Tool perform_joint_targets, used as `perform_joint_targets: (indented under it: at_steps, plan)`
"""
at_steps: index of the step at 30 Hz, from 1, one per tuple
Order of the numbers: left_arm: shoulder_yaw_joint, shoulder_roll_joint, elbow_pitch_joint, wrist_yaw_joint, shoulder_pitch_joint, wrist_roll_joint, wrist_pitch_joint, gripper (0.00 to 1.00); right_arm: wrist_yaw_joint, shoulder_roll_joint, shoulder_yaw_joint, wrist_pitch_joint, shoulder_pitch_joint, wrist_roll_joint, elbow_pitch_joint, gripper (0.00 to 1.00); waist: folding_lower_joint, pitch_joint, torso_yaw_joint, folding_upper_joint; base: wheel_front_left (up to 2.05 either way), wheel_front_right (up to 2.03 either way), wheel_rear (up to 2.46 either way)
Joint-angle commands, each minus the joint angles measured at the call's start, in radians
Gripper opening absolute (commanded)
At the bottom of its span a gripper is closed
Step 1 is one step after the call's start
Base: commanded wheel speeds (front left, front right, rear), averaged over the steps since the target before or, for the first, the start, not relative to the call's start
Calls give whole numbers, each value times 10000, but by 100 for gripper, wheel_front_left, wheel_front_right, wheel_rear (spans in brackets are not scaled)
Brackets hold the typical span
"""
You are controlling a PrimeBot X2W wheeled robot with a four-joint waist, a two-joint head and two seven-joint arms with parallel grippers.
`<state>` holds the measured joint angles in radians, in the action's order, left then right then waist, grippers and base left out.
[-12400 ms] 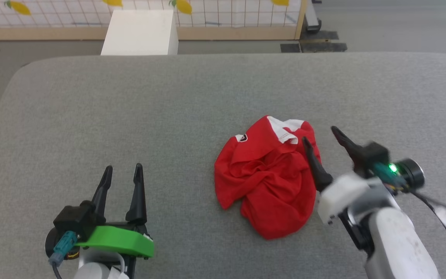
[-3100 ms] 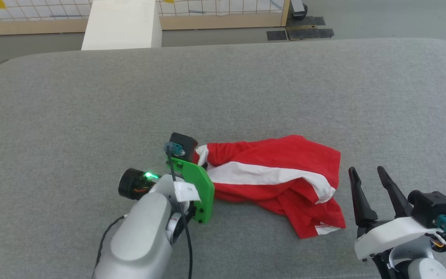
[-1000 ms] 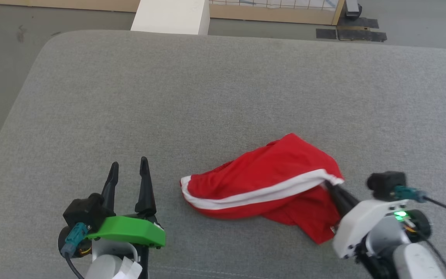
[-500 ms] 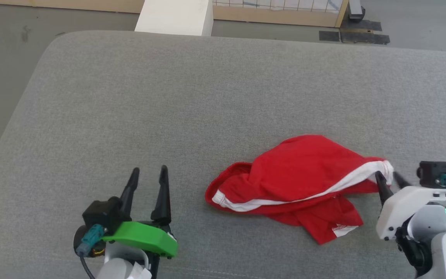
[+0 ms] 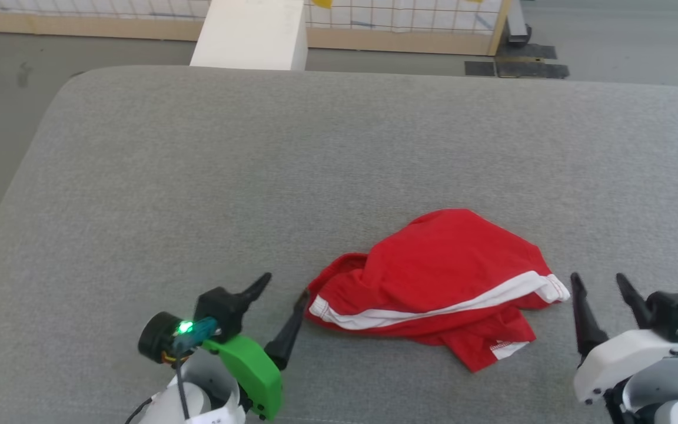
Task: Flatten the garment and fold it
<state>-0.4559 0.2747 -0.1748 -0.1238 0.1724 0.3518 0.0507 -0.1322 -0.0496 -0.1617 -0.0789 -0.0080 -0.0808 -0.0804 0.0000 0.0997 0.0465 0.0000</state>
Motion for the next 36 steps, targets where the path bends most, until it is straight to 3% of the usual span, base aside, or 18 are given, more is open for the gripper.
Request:
perform_joint_targets:
  at_steps: [1,5,14,15,17,21,27,36]
  plan:
    - [-339,211,-76,-62,293,223,-190,100,15,-6,142,110,190,-89,113,100,0,-22,-183,0,0,0,0]
    - [-1434,744,-362,-66,854,1246,-956,100,15,-6,525,228,401,-349,318,100,0,9,-567,0,0,0,0]
    - [-2023,1129,-913,-68,1449,2366,-2265,100,15,-6,853,288,389,-602,251,100,0,120,-1056,0,0,0,0]
    - [-2101,1164,-883,-68,1481,2450,-2338,80,15,-6,871,291,395,-617,250,100,0,128,-1076,0,0,0,0]
    - [-2289,1259,-788,-68,1530,2603,-2489,0,15,-6,892,305,396,-675,235,100,0,139,-1112,0,0,0,0]
    - [-2262,1351,-638,-21,1518,2748,-2281,0,15,-6,865,318,373,-703,143,100,0,105,-1098,0,0,0,0]
    - [-1861,1160,-407,510,1122,2950,-1608,0,15,-6,754,147,306,-619,87,100,0,75,-898,0,0,0,0]
    - [-1763,758,-244,814,848,3178,-1200,0,15,-6,812,-1216,-1290,-113,-1229,100,0,477,-601,0,0,0,0]
